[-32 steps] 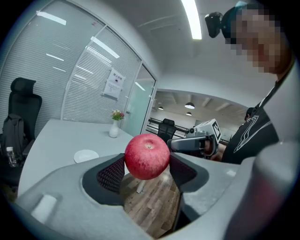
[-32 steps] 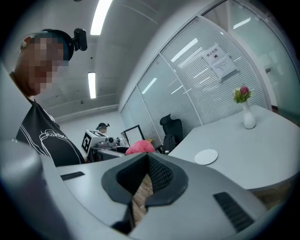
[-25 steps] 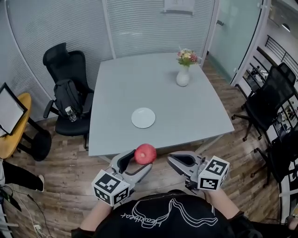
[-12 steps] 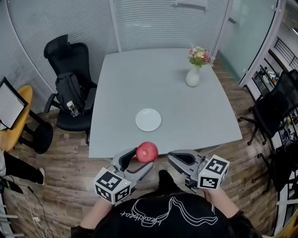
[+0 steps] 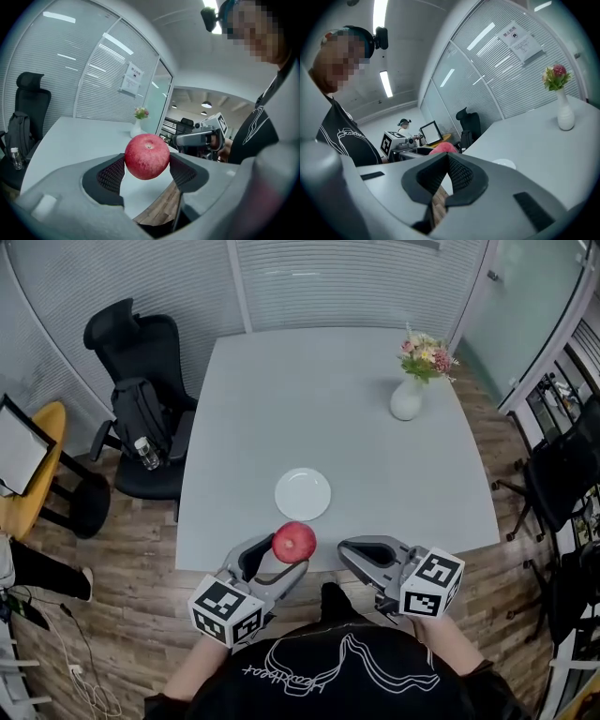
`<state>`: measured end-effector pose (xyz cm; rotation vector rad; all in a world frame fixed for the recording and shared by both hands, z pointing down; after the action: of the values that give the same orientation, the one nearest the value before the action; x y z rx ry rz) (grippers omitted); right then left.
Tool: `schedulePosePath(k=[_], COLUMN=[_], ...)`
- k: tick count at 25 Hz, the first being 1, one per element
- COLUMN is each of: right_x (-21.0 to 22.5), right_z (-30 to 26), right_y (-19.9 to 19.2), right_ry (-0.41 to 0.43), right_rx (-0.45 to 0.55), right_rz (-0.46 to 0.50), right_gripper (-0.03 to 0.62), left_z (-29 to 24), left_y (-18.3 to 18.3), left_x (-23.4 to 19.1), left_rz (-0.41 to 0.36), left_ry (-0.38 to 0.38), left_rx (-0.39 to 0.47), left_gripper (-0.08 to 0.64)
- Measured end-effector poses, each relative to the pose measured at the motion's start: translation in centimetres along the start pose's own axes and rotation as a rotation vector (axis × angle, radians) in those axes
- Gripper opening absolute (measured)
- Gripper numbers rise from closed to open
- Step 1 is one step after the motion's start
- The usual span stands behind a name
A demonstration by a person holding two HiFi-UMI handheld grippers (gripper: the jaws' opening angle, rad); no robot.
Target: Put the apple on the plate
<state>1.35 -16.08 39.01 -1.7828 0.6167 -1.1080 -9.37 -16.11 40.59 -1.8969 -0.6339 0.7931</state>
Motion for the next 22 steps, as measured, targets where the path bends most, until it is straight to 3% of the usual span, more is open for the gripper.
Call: schedulePosePath(k=[7, 15, 22], right_x=[3.9, 6.9, 8.7], right_z=[-1.3, -2.9, -3.7], right_y=[0.3, 0.1, -1.0], right_ry=[0.004, 0.001, -0.012], right_rx=[-0.035, -0.073, -0.099], right_rz=[-0.032, -0.064, -0.093], right_gripper=[0.009, 0.009, 0.009], left_z=[-3.4, -6.4, -8.5], left_y=[0.2, 0.3, -0.9], left_x=[-3.1, -6.4, -8.9], left_rz=[0.000, 0.051, 0.005], left_ry=[0.034, 0.038, 0.087], left_rx=[-0.023, -0.009, -0.030], left_gripper=[0.307, 0.307, 0.308])
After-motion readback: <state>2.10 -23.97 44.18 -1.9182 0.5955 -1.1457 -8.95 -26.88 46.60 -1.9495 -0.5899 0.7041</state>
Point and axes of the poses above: the fingertips, and each gripper's own axes: z backward along the fingers, x to its right, y out of its top, the point moved 2 cm from there along z, backward along the fingers, and after that the axes turned 2 degrees about -y, right-handed, at the moved point
